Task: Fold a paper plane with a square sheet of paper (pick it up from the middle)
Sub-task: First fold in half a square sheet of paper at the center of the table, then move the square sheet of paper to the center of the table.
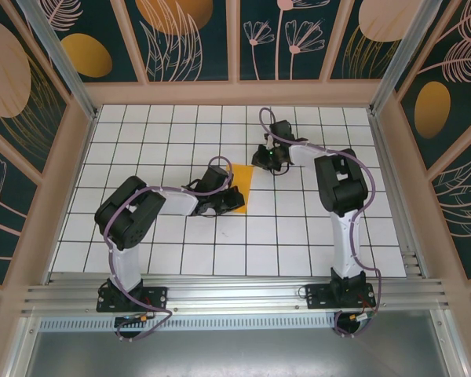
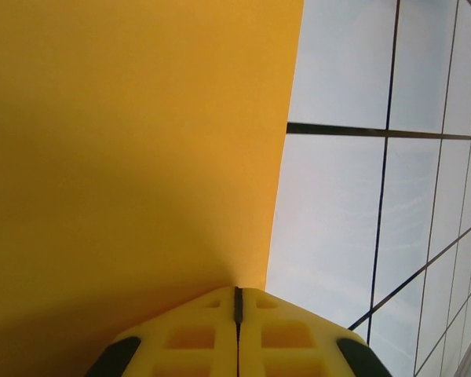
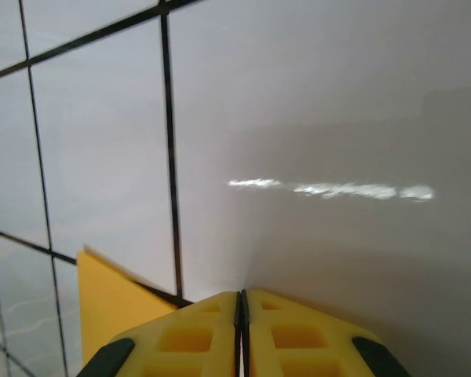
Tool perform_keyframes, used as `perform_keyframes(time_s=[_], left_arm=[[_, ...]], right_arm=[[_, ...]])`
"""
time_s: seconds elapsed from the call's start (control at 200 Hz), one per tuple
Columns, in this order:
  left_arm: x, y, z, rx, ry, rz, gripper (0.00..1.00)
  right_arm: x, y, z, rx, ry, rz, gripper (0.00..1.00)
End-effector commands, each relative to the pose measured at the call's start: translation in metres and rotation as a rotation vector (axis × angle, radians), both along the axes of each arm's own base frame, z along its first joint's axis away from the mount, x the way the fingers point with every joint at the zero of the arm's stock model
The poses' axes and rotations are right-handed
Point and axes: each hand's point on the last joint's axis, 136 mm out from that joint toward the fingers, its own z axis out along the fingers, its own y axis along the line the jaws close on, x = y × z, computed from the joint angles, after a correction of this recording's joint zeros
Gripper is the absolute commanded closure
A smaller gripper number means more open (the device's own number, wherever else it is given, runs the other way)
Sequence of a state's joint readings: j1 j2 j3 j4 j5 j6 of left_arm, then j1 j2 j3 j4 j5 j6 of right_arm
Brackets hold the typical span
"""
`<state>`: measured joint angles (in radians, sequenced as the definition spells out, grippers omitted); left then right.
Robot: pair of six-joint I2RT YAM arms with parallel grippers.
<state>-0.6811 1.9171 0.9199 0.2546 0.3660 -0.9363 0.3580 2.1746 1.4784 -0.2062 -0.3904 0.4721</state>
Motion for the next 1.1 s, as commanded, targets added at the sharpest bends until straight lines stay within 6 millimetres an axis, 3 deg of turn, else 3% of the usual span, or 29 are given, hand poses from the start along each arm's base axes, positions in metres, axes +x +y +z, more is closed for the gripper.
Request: perform_keyframes(time_s=[0.0, 0.11, 0.14, 0.27, 0.425, 0.62, 0.881, 1.096], left_arm=[[-0.009, 0.005, 0.008, 0.045, 0.007, -0.030, 0.89], [0.005, 0.000, 0.037, 0.021, -0.072, -0.026, 0.82], [0.016, -0.004, 0.054, 0.003, -0.112, -0.018, 0.80], [0.041, 0.006, 0.072, -0.006, -0.167, 0.033, 0.77], [0.065, 0.030, 0.077, -0.005, -0.182, 0.100, 0.77], [0.080, 0.076, 0.083, 0.027, -0.207, 0.191, 0.75], [0.077, 0.123, 0.079, 0.048, -0.197, 0.283, 0.71], [0.078, 0.137, 0.080, 0.024, -0.191, 0.320, 0.62]], right_arm=[[0.004, -0.022, 0.052, -0.011, -0.135, -0.065, 0.88], [-0.028, -0.029, 0.057, -0.004, -0.120, -0.080, 0.88], [-0.037, -0.030, 0.057, 0.007, -0.113, -0.084, 0.88], [-0.068, -0.022, 0.056, 0.039, -0.078, -0.078, 0.88], [-0.087, 0.018, 0.050, 0.039, -0.045, -0.015, 0.88], [-0.084, 0.059, 0.029, -0.025, -0.014, 0.024, 0.88], [-0.082, 0.084, -0.010, -0.156, 0.025, 0.095, 0.88], [-0.124, 0.101, -0.029, -0.174, 0.036, 0.367, 0.88]])
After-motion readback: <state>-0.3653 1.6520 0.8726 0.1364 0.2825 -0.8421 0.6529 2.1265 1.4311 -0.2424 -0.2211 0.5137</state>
